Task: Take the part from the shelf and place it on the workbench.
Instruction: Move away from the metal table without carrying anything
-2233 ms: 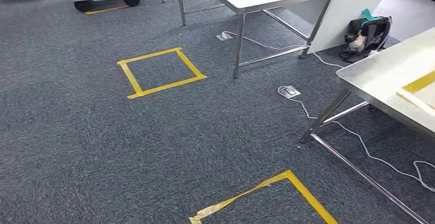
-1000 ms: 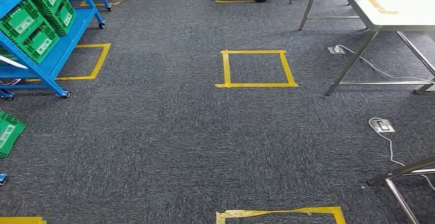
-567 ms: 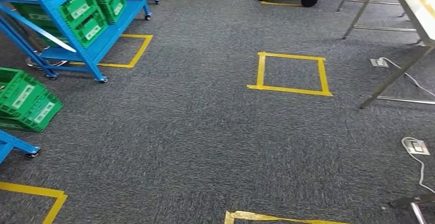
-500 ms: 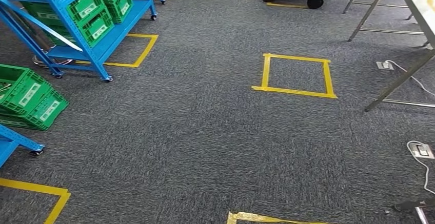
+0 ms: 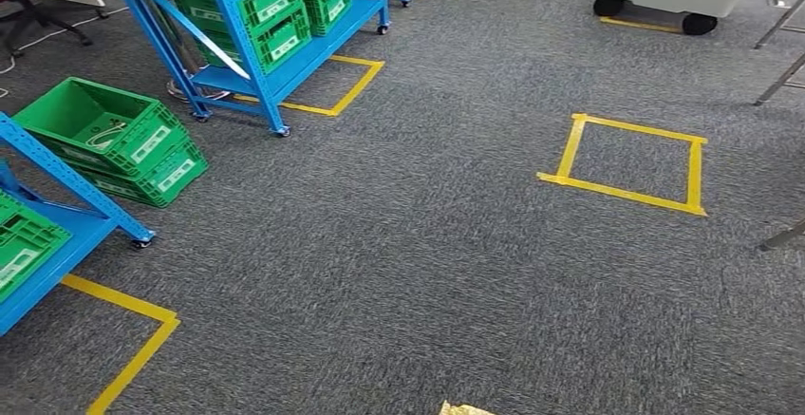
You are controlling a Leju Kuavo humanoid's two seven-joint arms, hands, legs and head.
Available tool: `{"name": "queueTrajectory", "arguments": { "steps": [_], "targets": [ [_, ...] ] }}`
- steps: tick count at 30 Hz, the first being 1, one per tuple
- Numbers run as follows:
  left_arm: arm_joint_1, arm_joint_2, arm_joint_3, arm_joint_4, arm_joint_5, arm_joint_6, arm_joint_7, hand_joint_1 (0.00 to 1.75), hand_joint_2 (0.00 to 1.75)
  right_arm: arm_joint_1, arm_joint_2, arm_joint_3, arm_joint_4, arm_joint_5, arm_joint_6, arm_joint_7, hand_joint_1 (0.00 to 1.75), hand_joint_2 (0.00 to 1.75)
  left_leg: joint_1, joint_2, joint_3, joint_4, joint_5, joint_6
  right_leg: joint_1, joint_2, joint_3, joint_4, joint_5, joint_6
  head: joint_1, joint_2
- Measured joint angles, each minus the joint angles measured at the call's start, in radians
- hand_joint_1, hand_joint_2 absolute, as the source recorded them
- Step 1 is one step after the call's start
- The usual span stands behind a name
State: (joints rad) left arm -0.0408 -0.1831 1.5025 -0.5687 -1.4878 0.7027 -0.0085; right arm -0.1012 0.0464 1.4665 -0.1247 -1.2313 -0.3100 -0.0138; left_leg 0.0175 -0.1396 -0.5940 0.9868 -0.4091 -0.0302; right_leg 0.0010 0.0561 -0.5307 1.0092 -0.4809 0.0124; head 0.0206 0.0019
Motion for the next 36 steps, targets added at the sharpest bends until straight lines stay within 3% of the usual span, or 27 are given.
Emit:
{"name": "queueTrajectory", "arguments": {
  "steps": [2, 4, 6, 7, 9, 11, 13, 15, 17, 19, 21, 22, 23, 24, 26, 28, 30, 31, 33, 34, 36],
  "targets": [
    [0.003, -0.001, 0.000, 0.003, 0.000, 0.000, 0.002, 0.00, 0.00, -0.001, 0.001, 0.001, 0.000, 0.001, 0.001, 0.000, 0.00, 0.00, -0.003, 0.049, -0.025, 0.047, -0.036, -0.008, -0.002, -0.027, 0.000, -0.008, 0.010, -0.014, -0.005, 0.000],
    [-0.002, -0.002, 0.000, 0.005, 0.000, 0.000, 0.004, 0.00, 0.00, 0.003, 0.001, 0.002, 0.000, 0.001, 0.002, 0.000, 0.00, 0.00, -0.006, 0.108, -0.077, 0.165, -0.109, -0.013, -0.001, -0.056, -0.003, -0.010, 0.013, -0.020, -0.009, 0.000],
    [-0.004, -0.004, -0.001, 0.009, 0.000, 0.000, 0.005, 0.00, 0.00, 0.006, 0.001, 0.002, 0.000, 0.000, 0.002, 0.001, 0.00, 0.00, -0.006, 0.124, -0.117, 0.267, -0.152, -0.017, 0.001, -0.089, -0.007, -0.010, 0.013, -0.021, -0.010, 0.000],
    [-0.003, -0.004, -0.002, 0.011, 0.000, 0.000, 0.006, 0.00, 0.00, 0.007, 0.001, 0.002, 0.000, 0.000, 0.002, 0.001, 0.00, 0.00, -0.006, 0.127, -0.115, 0.273, -0.147, -0.018, 0.001, -0.104, -0.008, -0.010, 0.013, -0.020, -0.010, 0.000],
    [0.000, -0.004, -0.003, 0.012, 0.000, 0.000, 0.008, 0.00, 0.00, 0.004, 0.002, 0.002, 0.000, -0.001, 0.002, 0.001, 0.00, 0.00, -0.006, 0.148, -0.053, 0.180, -0.093, -0.018, 0.001, -0.133, -0.007, -0.010, 0.011, -0.018, -0.010, 0.000],
    [-0.003, -0.005, -0.003, 0.013, 0.000, 0.000, 0.010, 0.00, 0.00, 0.003, 0.002, 0.002, 0.000, -0.002, 0.002, 0.001, 0.00, 0.00, -0.010, 0.203, 0.024, 0.049, -0.047, -0.012, 0.008, -0.158, -0.006, -0.005, 0.006, -0.010, -0.011, 0.000],
    [-0.005, -0.006, -0.004, 0.015, 0.000, 0.000, 0.010, 0.00, 0.00, 0.001, 0.002, 0.002, 0.000, -0.002, 0.002, 0.001, 0.00, 0.00, -0.013, 0.224, 0.049, -0.002, -0.039, 0.001, 0.016, -0.180, -0.002, -0.002, 0.001, -0.001, -0.010, 0.000],
    [0.000, -0.007, -0.004, 0.017, 0.000, 0.000, 0.010, 0.00, 0.00, -0.002, 0.002, 0.002, 0.000, -0.003, 0.002, 0.002, 0.00, 0.00, -0.012, 0.197, 0.044, -0.005, -0.036, 0.016, 0.015, -0.196, 0.002, -0.003, -0.002, 0.008, -0.007, 0.000],
    [0.002, -0.009, -0.004, 0.018, 0.000, 0.000, 0.010, 0.00, 0.00, -0.003, 0.002, 0.002, 0.000, -0.003, 0.002, 0.002, 0.00, 0.00, -0.007, 0.173, 0.042, -0.007, -0.031, 0.028, 0.010, -0.152, -0.012, 0.035, -0.031, 0.020, -0.003, 0.000],
    [-0.001, -0.011, -0.005, 0.018, 0.000, 0.000, 0.010, 0.00, 0.00, 0.000, 0.002, 0.002, 0.000, -0.004, 0.002, 0.002, 0.00, 0.00, -0.004, 0.148, 0.038, -0.007, -0.026, 0.037, 0.004, -0.085, -0.062, 0.151, -0.096, 0.030, 0.003, 0.000],
    [-0.002, -0.011, -0.005, 0.019, 0.000, 0.000, 0.010, 0.00, 0.00, 0.005, 0.002, 0.002, 0.000, -0.004, 0.002, 0.002, 0.00, 0.00, -0.003, 0.119, 0.032, -0.007, -0.023, 0.041, 0.003, -0.064, -0.121, 0.272, -0.142, 0.032, 0.005, 0.000],
    [0.000, -0.012, -0.005, 0.019, 0.000, 0.000, 0.010, 0.00, 0.00, 0.006, 0.002, 0.002, 0.000, -0.004, 0.002, 0.002, 0.00, 0.00, -0.003, 0.104, 0.031, -0.007, -0.021, 0.041, 0.002, -0.061, -0.132, 0.290, -0.138, 0.032, 0.006, 0.000],
    [0.001, -0.012, -0.005, 0.020, 0.000, 0.000, 0.010, 0.00, 0.00, 0.006, 0.002, 0.002, 0.000, -0.004, 0.002, 0.002, 0.00, 0.00, -0.003, 0.088, 0.031, -0.007, -0.020, 0.039, 0.002, -0.059, -0.124, 0.269, -0.116, 0.031, 0.006, 0.000],
    [0.002, -0.013, -0.005, 0.020, 0.000, 0.000, 0.010, 0.00, 0.00, 0.006, 0.002, 0.002, 0.000, -0.004, 0.001, 0.002, 0.00, 0.00, -0.002, 0.072, 0.031, -0.007, -0.018, 0.036, 0.000, -0.050, -0.098, 0.213, -0.079, 0.029, 0.006, 0.000],
    [0.001, -0.015, -0.005, 0.021, 0.000, 0.000, 0.010, 0.00, 0.00, 0.005, 0.002, 0.002, 0.000, -0.005, 0.001, 0.002, 0.00, 0.00, -0.001, 0.043, 0.028, -0.004, -0.016, 0.029, -0.008, 0.003, -0.036, 0.074, -0.019, 0.026, 0.007, 0.000],
    [0.001, -0.016, -0.005, 0.021, 0.000, 0.000, 0.010, 0.00, 0.00, 0.004, 0.002, 0.002, 0.000, -0.005, 0.001, 0.002, 0.00, 0.00, 0.000, 0.019, 0.021, -0.004, -0.011, 0.016, -0.012, 0.041, -0.007, 0.008, -0.005, 0.022, 0.008, 0.000],
    [0.005, -0.016, -0.005, 0.021, 0.000, 0.000, 0.010, 0.00, 0.00, 0.002, 0.003, 0.002, 0.000, -0.006, 0.000, 0.003, 0.00, 0.00, 0.004, -0.002, 0.012, -0.007, -0.003, 0.001, -0.010, 0.024, -0.003, 0.005, -0.004, 0.012, 0.008, 0.000],
    [0.009, -0.017, -0.005, 0.021, 0.000, 0.000, 0.010, 0.00, 0.00, 0.001, 0.003, 0.002, 0.000, -0.006, -0.001, 0.004, 0.00, 0.00, 0.004, 0.009, 0.006, -0.003, -0.005, -0.005, -0.010, 0.012, -0.002, 0.003, 0.000, 0.004, 0.007, 0.000],
    [0.008, -0.020, -0.005, 0.022, 0.000, 0.000, 0.010, 0.00, 0.00, 0.002, 0.004, 0.002, 0.001, -0.006, -0.002, 0.004, 0.00, 0.00, 0.001, 0.065, -0.023, 0.052, -0.042, -0.012, -0.011, -0.017, 0.000, -0.005, 0.008, -0.009, 0.001, 0.000],
    [0.006, -0.021, -0.005, 0.023, 0.000, 0.000, 0.010, 0.00, 0.00, 0.003, 0.004, 0.002, 0.001, -0.006, -0.002, 0.005, 0.00, 0.00, -0.001, 0.099, -0.051, 0.111, -0.077, -0.014, -0.008, -0.033, -0.001, -0.006, 0.009, -0.013, -0.002, 0.000],
    [0.002, -0.021, -0.005, 0.023, 0.000, 0.000, 0.010, 0.00, 0.00, 0.006, 0.004, 0.002, 0.000, -0.006, -0.001, 0.005, 0.00, 0.00, -0.001, 0.124, -0.111, 0.240, -0.135, -0.017, -0.004, -0.068, -0.003, -0.005, 0.009, -0.015, -0.005, 0.000]
  ]
}}
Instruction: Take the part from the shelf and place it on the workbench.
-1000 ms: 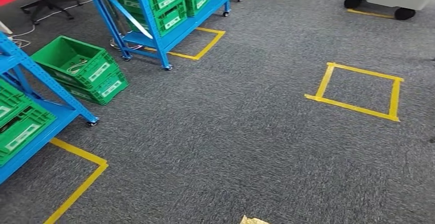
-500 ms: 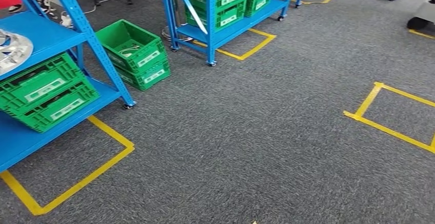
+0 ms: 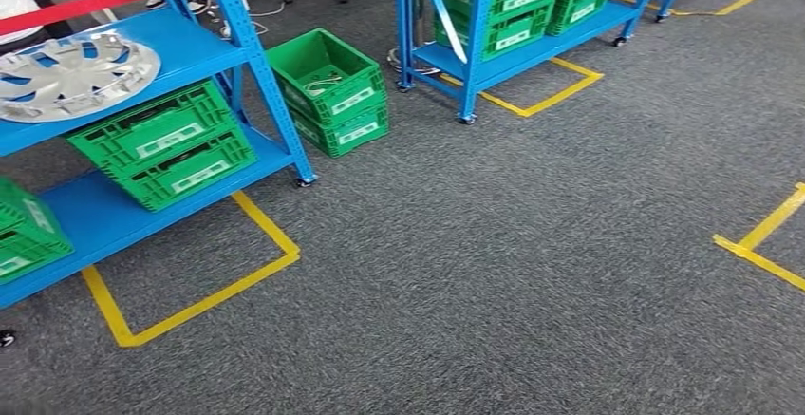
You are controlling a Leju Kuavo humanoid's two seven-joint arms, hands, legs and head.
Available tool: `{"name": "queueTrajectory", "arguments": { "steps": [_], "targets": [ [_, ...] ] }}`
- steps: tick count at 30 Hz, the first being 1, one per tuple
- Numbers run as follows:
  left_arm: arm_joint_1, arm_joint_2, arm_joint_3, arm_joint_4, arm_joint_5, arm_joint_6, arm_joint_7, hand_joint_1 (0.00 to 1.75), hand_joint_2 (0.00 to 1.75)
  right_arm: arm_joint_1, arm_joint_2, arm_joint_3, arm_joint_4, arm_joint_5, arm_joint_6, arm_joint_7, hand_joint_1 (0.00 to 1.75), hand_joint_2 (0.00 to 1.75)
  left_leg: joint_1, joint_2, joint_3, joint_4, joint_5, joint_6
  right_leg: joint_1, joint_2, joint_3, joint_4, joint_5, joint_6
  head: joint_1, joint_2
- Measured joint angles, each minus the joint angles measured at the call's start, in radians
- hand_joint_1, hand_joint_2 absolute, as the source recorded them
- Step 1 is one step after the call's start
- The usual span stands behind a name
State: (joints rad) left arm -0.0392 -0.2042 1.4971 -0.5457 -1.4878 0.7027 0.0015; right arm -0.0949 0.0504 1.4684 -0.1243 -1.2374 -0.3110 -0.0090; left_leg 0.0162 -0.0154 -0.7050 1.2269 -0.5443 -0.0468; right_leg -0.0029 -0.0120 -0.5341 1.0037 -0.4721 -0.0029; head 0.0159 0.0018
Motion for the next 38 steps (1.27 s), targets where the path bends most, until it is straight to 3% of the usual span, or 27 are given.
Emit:
{"name": "queueTrajectory", "arguments": {
  "steps": [1, 2, 3, 5, 7, 9, 10, 12, 14, 16, 17, 19, 21, 23, 25, 27, 29, 31, 32, 33, 34, 36, 38],
  "targets": [
    [0.000, 0.000, 0.000, 0.000, 0.000, 0.000, 0.000, 0.00, 0.00, 0.001, 0.000, 0.000, 0.000, 0.000, 0.000, 0.000, 0.00, 0.00, 0.000, 0.003, -0.013, 0.034, -0.007, 0.000, 0.001, -0.016, -0.001, 0.000, 0.000, 0.000, 0.000, 0.000],
    [0.002, 0.000, 0.000, 0.001, 0.000, 0.000, 0.000, 0.00, 0.00, 0.000, 0.000, 0.000, 0.000, 0.000, 0.000, 0.000, 0.00, 0.00, 0.000, 0.004, -0.006, 0.028, 0.005, 0.001, 0.002, -0.031, -0.001, 0.000, -0.001, 0.000, 0.000, 0.000],
    [0.004, 0.000, 0.000, 0.001, 0.000, 0.000, 0.000, 0.00, 0.00, -0.001, 0.000, 0.000, 0.000, 0.000, 0.000, 0.000, 0.00, 0.00, -0.001, 0.009, 0.022, -0.016, 0.033, 0.003, 0.003, -0.044, -0.001, 0.000, -0.001, 0.000, 0.000, 0.000],
    [0.003, 0.000, 0.000, 0.001, 0.000, 0.000, 0.000, 0.00, 0.00, -0.003, 0.000, 0.000, 0.000, 0.000, -0.001, 0.000, 0.00, 0.00, -0.008, 0.052, 0.104, -0.155, 0.090, 0.010, 0.007, -0.069, 0.002, 0.002, -0.004, 0.005, -0.001, 0.000],
    [-0.002, -0.001, 0.000, 0.001, 0.000, 0.000, -0.001, 0.00, 0.00, -0.005, 0.000, 0.000, 0.000, -0.001, -0.001, -0.001, 0.00, 0.00, -0.015, 0.084, 0.148, -0.238, 0.109, 0.020, 0.012, -0.090, 0.002, 0.004, -0.009, 0.014, 0.000, 0.000],
    [0.000, -0.002, 0.000, 0.001, 0.000, 0.000, -0.002, 0.00, 0.00, -0.007, 0.000, 0.000, 0.000, -0.001, -0.001, -0.002, 0.00, 0.00, -0.017, 0.067, 0.147, -0.247, 0.111, 0.032, 0.014, -0.110, 0.008, 0.001, -0.011, 0.023, 0.001, 0.000],
    [0.003, -0.002, 0.000, 0.001, 0.000, 0.000, -0.002, 0.00, 0.00, -0.009, 0.000, 0.000, 0.000, -0.001, -0.001, -0.003, 0.00, 0.00, -0.015, 0.057, 0.146, -0.248, 0.113, 0.037, 0.012, -0.108, 0.011, 0.003, -0.013, 0.030, 0.002, 0.000],
    [0.004, -0.004, 0.000, 0.001, 0.000, 0.000, -0.002, 0.00, 0.00, -0.010, 0.000, 0.000, 0.000, -0.002, -0.002, -0.004, 0.00, 0.00, -0.010, 0.036, 0.145, -0.251, 0.119, 0.049, 0.009, -0.062, -0.004, 0.045, -0.045, 0.042, 0.005, 0.000],
    [0.002, -0.006, 0.000, 0.001, 0.000, 0.000, -0.002, 0.00, 0.00, -0.007, 0.000, 0.000, 0.000, -0.003, -0.003, -0.004, 0.00, 0.00, -0.007, 0.014, 0.140, -0.251, 0.122, 0.055, 0.006, -0.007, -0.059, 0.169, -0.113, 0.049, 0.008, 0.000],
    [0.001, -0.006, 0.000, 0.002, 0.000, 0.000, -0.002, 0.00, 0.00, -0.002, 0.000, 0.000, 0.000, -0.004, -0.003, -0.004, 0.00, 0.00, -0.008, -0.013, 0.135, -0.251, 0.125, 0.058, 0.004, 0.007, -0.112, 0.282, -0.154, 0.049, 0.008, 0.000],
    [0.003, -0.007, 0.000, 0.002, 0.000, 0.000, -0.002, 0.00, 0.00, -0.001, 0.000, 0.000, 0.000, -0.005, -0.003, -0.004, 0.00, 0.00, -0.009, -0.027, 0.134, -0.250, 0.127, 0.057, 0.004, 0.008, -0.118, 0.291, -0.148, 0.047, 0.008, 0.000],
    [0.004, -0.008, 0.000, 0.002, 0.000, 0.000, -0.002, 0.00, 0.00, -0.001, 0.000, 0.000, 0.000, -0.005, -0.003, -0.004, 0.00, 0.00, -0.008, -0.058, 0.134, -0.250, 0.130, 0.053, 0.003, 0.024, -0.067, 0.185, -0.079, 0.042, 0.009, 0.000],
    [0.003, -0.008, 0.000, 0.003, 0.000, 0.000, -0.002, 0.00, 0.00, -0.002, 0.000, 0.000, 0.000, -0.005, -0.003, -0.004, 0.00, 0.00, -0.007, -0.086, 0.131, -0.248, 0.135, 0.045, -0.003, 0.078, -0.002, 0.047, -0.028, 0.037, 0.008, 0.000],
    [0.003, -0.008, 0.000, 0.003, 0.000, 0.000, -0.002, 0.00, 0.00, -0.003, 0.000, 0.000, 0.000, -0.006, -0.003, -0.005, 0.00, 0.00, -0.004, -0.107, 0.124, -0.248, 0.141, 0.033, -0.003, 0.108, 0.015, 0.003, -0.025, 0.032, 0.007, 0.000],
    [0.007, -0.009, 0.000, 0.003, 0.000, 0.000, -0.003, 0.00, 0.00, -0.004, 0.001, 0.000, 0.000, -0.008, -0.003, -0.008, 0.00, 0.00, 0.000, -0.120, 0.116, -0.249, 0.146, 0.020, 0.000, 0.085, 0.019, 0.001, -0.019, 0.020, 0.007, 0.000],
    [0.008, -0.012, 0.000, 0.003, 0.001, 0.000, -0.005, 0.00, 0.00, -0.005, 0.002, 0.000, 0.000, -0.010, -0.004, -0.011, 0.00, 0.00, -0.001, -0.076, 0.098, -0.218, 0.124, 0.012, -0.002, 0.061, 0.024, -0.004, -0.011, 0.006, 0.002, 0.000],
    [0.004, -0.014, 0.001, 0.003, 0.001, 0.000, -0.007, 0.00, 0.00, -0.003, 0.002, 0.000, 0.000, -0.010, -0.003, -0.012, 0.00, 0.00, -0.003, -0.016, 0.047, -0.108, 0.059, 0.005, -0.001, 0.034, 0.022, -0.007, -0.008, -0.001, -0.004, 0.000],
    [0.000, -0.015, 0.001, 0.003, 0.001, 0.000, -0.008, 0.00, 0.00, 0.001, 0.002, 0.000, 0.000, -0.010, -0.002, -0.011, 0.00, 0.00, -0.003, 0.001, -0.010, 0.016, 0.007, -0.001, 0.000, 0.005, 0.019, -0.007, -0.008, -0.003, -0.005, 0.000],
    [0.001, -0.015, 0.001, 0.003, 0.001, 0.000, -0.008, 0.00, 0.00, 0.002, 0.002, 0.000, 0.000, -0.010, -0.002, -0.010, 0.00, 0.00, -0.003, 0.002, -0.018, 0.038, 0.007, -0.002, 0.000, -0.008, 0.018, -0.007, -0.008, -0.003, -0.005, 0.000],
    [0.003, -0.015, 0.001, 0.003, 0.001, 0.000, -0.008, 0.00, 0.00, 0.002, 0.002, 0.000, 0.000, -0.009, -0.002, -0.010, 0.00, 0.00, -0.003, 0.004, -0.005, 0.021, 0.025, -0.002, 0.000, -0.020, 0.018, -0.007, -0.009, -0.002, -0.005, 0.000],
    [0.004, -0.015, 0.001, 0.003, 0.000, 0.000, -0.008, 0.00, 0.00, 0.001, 0.002, 0.000, 0.000, -0.008, -0.003, -0.009, 0.00, 0.00, -0.003, 0.011, 0.026, -0.032, 0.056, 0.000, 0.000, -0.029, 0.019, -0.007, -0.009, -0.001, -0.005, 0.000],
    [0.003, -0.015, 0.001, 0.003, 0.000, 0.000, -0.008, 0.00, 0.00, -0.001, 0.002, 0.001, 0.000, -0.007, -0.003, -0.008, 0.00, 0.00, -0.007, 0.046, 0.104, -0.169, 0.108, 0.005, 0.005, -0.047, 0.021, -0.004, -0.014, 0.006, -0.006, 0.000],
    [-0.001, -0.015, 0.001, 0.003, 0.000, 0.000, -0.008, 0.00, 0.00, -0.002, 0.003, 0.001, 0.000, -0.007, -0.004, -0.007, 0.00, 0.00, -0.011, 0.072, 0.141, -0.237, 0.121, 0.012, 0.011, -0.059, 0.018, -0.001, -0.019, 0.014, -0.007, 0.000]
  ]
}}
